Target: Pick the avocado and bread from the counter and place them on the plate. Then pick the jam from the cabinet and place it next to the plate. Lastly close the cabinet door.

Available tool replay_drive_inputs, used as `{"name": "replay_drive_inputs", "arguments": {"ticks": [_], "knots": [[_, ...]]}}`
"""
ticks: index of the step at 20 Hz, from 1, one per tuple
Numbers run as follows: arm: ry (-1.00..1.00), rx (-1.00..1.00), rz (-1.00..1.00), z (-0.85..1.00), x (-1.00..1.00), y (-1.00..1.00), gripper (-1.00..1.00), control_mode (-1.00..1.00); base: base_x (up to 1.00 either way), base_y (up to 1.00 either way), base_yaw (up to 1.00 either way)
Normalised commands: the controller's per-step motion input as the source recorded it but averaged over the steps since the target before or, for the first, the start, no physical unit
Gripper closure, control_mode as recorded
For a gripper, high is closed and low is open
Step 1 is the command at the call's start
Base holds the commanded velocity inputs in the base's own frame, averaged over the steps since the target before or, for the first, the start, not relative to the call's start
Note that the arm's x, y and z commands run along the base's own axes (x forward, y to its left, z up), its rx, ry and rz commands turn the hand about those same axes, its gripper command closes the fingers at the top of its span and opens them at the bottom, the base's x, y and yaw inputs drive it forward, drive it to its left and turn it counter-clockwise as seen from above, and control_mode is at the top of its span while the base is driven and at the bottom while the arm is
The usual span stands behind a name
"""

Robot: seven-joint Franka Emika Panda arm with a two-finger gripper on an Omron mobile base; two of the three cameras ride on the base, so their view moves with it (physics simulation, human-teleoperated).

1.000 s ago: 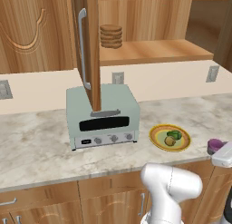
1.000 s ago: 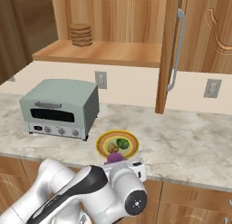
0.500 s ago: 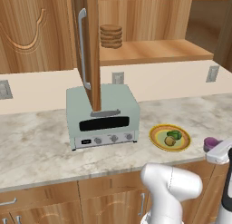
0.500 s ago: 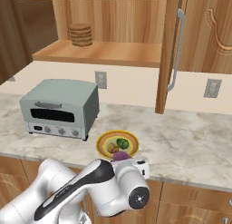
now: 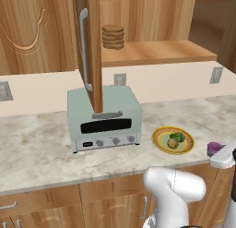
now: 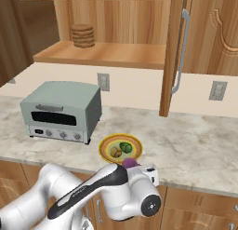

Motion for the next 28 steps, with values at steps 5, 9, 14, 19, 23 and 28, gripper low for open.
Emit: {"name": "replay_drive_inputs", "arguments": {"ticks": [5, 9, 14, 19, 23, 28], "knots": [[0.0, 0.0, 0.02, -0.22, 0.34, -0.03, 1.0, -1.0, 0.0, 0.0, 0.0], [0.0, 0.0, 0.03, -0.3, 0.26, -0.19, 1.0, -1.0, 0.0, 0.0, 0.0], [0.0, 0.0, 0.03, -0.23, 0.26, -0.12, 1.0, -1.0, 0.0, 0.0, 0.0], [0.0, 0.0, 0.02, -0.22, 0.24, -0.15, 1.0, -1.0, 0.0, 0.0, 0.0], [0.0, 0.0, 0.02, -0.16, 0.15, -0.06, 1.0, -1.0, 0.0, 0.0, 0.0], [0.0, 0.0, 0.0, -0.07, 0.25, 0.0, 1.0, -1.0, 0.0, 0.0, 0.0]]}}
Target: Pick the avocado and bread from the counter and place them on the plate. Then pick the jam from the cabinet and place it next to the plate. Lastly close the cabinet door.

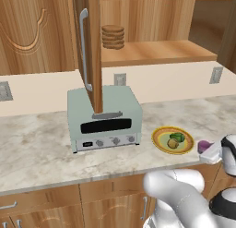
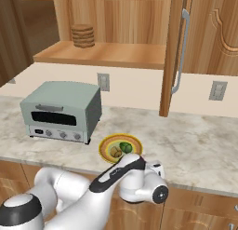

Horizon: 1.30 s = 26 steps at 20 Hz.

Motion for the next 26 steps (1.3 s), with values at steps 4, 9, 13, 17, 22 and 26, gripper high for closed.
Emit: {"name": "replay_drive_inputs", "arguments": {"ticks": [4, 9, 13, 17, 22, 26], "knots": [[0.0, 0.0, 0.0, -0.17, 0.18, 0.0, 1.0, -1.0, 0.0, 0.0, 0.0], [0.0, 0.0, 0.0, -0.26, 0.17, 0.0, 1.0, -1.0, 0.0, 0.0, 0.0], [0.0, 0.0, 0.0, -0.18, 0.11, -0.01, 1.0, -1.0, 0.0, 0.0, 0.0], [0.0, 0.0, 0.0, -0.14, 0.04, -0.11, 1.0, -1.0, 0.0, 0.0, 0.0], [0.0, 0.0, 0.0, -0.11, 0.08, -0.04, 1.0, -1.0, 0.0, 0.0, 0.0], [0.0, -0.01, 0.0, -0.17, 0.03, 0.0, 1.0, -1.0, 0.0, 0.0, 0.0]]}}
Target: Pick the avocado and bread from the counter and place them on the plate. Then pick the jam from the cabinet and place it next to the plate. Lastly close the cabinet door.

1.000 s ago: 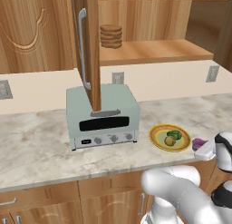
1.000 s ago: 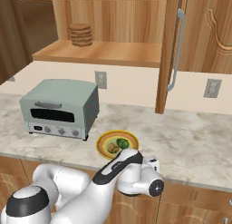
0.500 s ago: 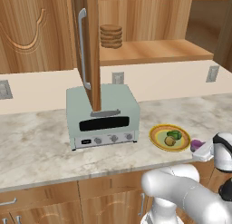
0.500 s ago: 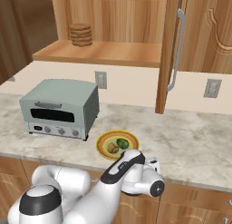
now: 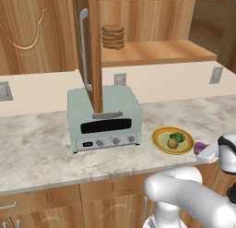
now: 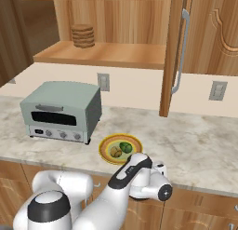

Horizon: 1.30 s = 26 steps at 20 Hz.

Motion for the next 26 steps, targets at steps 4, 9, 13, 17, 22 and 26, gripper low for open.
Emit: {"name": "replay_drive_inputs", "arguments": {"ticks": [4, 9, 13, 17, 22, 26], "knots": [[0.0, -0.05, 0.0, -0.17, 0.0, 0.0, -1.0, -1.0, 0.0, 0.0, 0.0], [0.0, -0.03, 0.0, -0.1, 0.0, -0.03, -1.0, -1.0, 0.0, 0.0, 0.0], [0.0, -0.04, 0.0, -0.12, -0.01, -0.1, -1.0, -1.0, 0.0, 0.0, 0.0], [0.02, -0.05, 0.0, -0.12, -0.14, -0.22, -1.0, -1.0, 0.0, 0.0, 0.0], [0.05, -0.04, 0.0, -0.07, -0.28, -0.17, -1.0, -1.0, 0.0, 0.0, 0.0], [0.05, -0.02, 0.0, 0.0, -0.25, -0.13, -1.0, -1.0, 0.0, 0.0, 0.0]]}}
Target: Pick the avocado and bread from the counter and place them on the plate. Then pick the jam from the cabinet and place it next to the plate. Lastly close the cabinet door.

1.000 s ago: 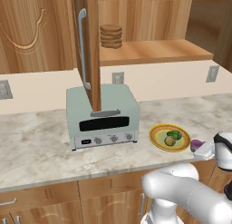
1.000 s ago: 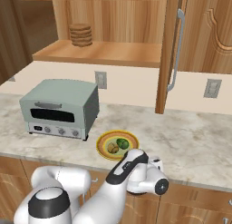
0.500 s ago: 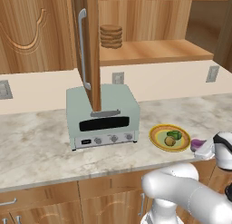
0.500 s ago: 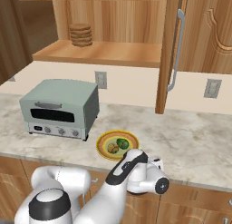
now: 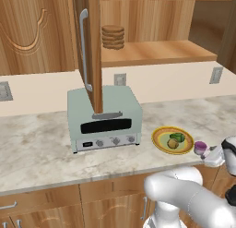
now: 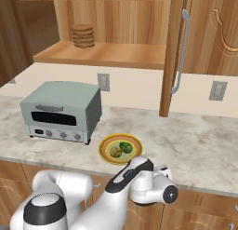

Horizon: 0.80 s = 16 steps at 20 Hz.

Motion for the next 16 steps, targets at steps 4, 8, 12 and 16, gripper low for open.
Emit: {"name": "replay_drive_inputs", "arguments": {"ticks": [4, 8, 12, 16], "knots": [[0.03, 0.0, 0.0, 0.12, -0.68, -0.17, -1.0, -1.0, 0.0, 0.0, 0.0], [0.0, 0.0, 0.0, 0.28, -0.69, -0.19, -1.0, -1.0, 0.0, 0.0, 0.0], [0.0, 0.0, 0.0, 0.46, -0.32, -0.09, -1.0, -1.0, 0.0, 0.0, 0.0], [-0.03, 0.0, 0.0, 0.57, -0.01, -0.15, -1.0, -1.0, 0.0, 0.0, 0.0]]}}
